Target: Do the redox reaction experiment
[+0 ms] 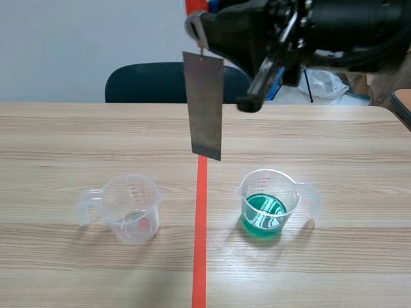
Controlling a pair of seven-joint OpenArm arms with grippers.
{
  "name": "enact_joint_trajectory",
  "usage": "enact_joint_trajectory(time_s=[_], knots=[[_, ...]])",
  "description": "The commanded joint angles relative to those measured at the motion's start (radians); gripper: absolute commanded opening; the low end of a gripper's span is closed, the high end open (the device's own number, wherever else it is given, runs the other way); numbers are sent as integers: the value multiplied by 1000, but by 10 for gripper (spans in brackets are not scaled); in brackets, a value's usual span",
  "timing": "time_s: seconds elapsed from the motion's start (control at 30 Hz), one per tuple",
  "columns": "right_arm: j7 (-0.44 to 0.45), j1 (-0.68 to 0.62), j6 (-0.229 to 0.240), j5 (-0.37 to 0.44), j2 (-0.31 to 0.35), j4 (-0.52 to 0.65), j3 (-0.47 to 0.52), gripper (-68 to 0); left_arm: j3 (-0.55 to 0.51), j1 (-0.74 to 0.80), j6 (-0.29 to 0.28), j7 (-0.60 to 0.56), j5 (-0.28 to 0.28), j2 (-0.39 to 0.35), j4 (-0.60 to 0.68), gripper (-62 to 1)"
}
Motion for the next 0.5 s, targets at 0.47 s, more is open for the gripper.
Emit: enact_joint_trajectory(time_s=[0.47], knots=[[77,-298,69,85,128,19,338,-669,0,1,1,-21,-6,0,11,14]])
